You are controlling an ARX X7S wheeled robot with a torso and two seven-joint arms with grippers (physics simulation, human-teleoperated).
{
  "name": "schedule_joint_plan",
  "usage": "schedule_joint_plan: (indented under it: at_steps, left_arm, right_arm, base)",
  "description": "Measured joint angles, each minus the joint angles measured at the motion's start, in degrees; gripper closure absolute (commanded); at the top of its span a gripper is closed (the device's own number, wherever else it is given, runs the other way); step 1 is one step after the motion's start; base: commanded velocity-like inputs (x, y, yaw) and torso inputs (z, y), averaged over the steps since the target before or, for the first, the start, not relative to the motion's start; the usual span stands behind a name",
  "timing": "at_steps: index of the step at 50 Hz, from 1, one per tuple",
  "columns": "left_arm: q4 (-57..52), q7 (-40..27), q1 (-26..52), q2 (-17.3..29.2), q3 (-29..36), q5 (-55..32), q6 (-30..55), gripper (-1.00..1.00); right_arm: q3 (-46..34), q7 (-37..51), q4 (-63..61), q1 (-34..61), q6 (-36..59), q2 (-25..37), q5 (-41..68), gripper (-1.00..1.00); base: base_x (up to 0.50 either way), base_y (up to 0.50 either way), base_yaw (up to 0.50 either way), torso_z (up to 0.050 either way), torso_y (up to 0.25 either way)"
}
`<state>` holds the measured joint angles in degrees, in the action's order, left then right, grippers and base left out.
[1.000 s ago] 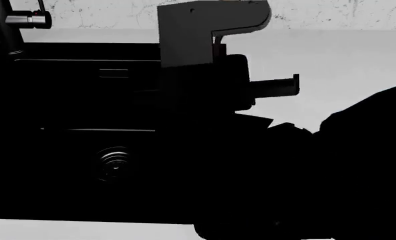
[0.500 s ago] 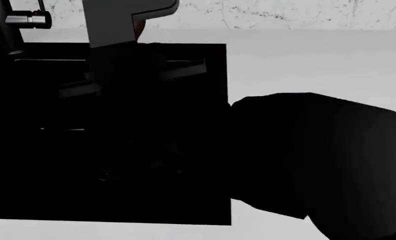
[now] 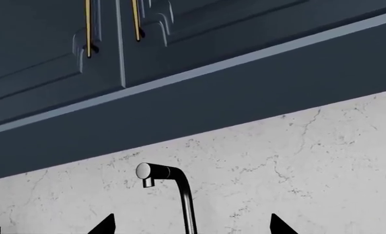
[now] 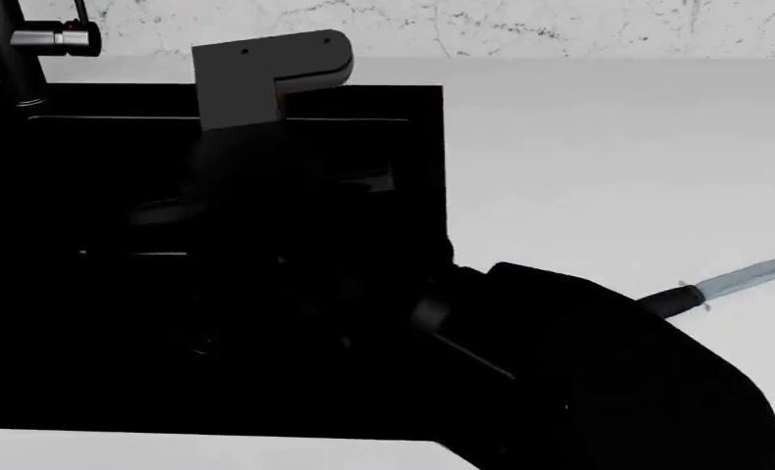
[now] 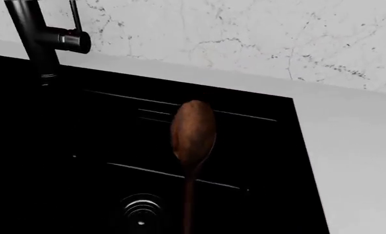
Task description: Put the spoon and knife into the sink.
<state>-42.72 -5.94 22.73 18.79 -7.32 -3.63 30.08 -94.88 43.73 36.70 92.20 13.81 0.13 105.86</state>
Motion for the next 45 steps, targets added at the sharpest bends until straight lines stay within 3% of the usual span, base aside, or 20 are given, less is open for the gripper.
schedule_joint_plan:
  at_steps: [45]
  left_arm:
    - [2.4,-1.0,-2.3,0.5,-0.6,-0.4,-3.2,-1.00]
  right_arm:
    - [4.0,-2.1,5.7,-7.4,7.0,-0.1,-2.9,1.00]
  base:
    - [0.00,0.00,0.00,0.000,0.000]
